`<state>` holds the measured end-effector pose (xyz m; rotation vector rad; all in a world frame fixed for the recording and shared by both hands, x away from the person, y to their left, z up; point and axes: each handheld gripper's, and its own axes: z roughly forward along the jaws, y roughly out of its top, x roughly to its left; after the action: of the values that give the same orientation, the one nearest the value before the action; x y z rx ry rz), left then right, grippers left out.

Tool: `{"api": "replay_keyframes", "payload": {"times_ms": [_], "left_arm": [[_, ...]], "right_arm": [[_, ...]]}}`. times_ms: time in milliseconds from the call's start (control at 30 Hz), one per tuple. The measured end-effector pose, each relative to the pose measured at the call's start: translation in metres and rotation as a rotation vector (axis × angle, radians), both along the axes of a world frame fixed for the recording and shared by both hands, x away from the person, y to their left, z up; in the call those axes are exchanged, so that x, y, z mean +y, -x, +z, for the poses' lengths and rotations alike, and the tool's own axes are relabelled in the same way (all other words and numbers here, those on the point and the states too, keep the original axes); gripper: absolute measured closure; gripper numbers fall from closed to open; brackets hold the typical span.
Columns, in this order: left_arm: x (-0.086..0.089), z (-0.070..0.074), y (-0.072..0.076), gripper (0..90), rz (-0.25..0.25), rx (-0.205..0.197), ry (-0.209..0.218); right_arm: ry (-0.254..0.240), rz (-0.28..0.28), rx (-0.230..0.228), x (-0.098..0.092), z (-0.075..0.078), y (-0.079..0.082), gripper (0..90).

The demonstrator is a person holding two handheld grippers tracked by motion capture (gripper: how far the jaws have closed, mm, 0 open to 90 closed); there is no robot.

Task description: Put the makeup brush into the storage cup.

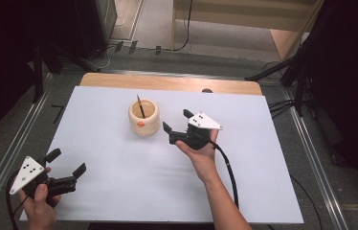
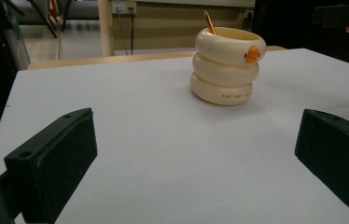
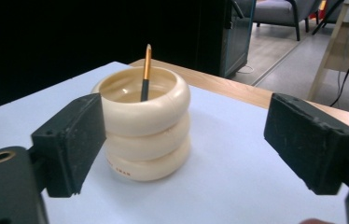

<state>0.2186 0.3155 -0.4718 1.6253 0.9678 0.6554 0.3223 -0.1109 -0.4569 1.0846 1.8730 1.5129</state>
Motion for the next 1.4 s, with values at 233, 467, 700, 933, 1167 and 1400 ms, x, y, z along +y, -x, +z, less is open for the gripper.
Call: {"api": "replay_keyframes", "payload": {"times_ms": [233, 467, 700, 933, 1167, 1400], "left_arm": [[0.0, 0.0, 0.0, 0.0, -0.002, 0.001, -0.007], [0.0, 0.0, 0.0, 0.0, -0.002, 0.003, -0.007], [-0.002, -0.001, 0.0, 0.0, -0.005, 0.003, -0.016], [-0.003, -0.001, 0.0, 0.0, -0.006, 0.003, -0.02], [-0.005, -0.001, 0.0, 0.0, -0.008, 0.004, -0.025], [-0.006, -0.002, 0.0, 0.0, -0.011, 0.006, -0.032]], "right_arm": [[-0.022, -0.017, 0.042, -0.017, -0.003, 0.004, 0.0], [-0.014, -0.005, 0.028, -0.032, -0.004, 0.012, 0.0], [-0.004, -0.018, 0.012, -0.046, -0.003, 0.021, 0.0], [-0.004, -0.041, 0.013, -0.063, -0.005, 0.03, 0.0], [-0.012, -0.063, 0.008, -0.078, -0.007, 0.038, 0.0], [-0.001, -0.073, -0.005, -0.088, -0.009, 0.048, 0.0]]}}
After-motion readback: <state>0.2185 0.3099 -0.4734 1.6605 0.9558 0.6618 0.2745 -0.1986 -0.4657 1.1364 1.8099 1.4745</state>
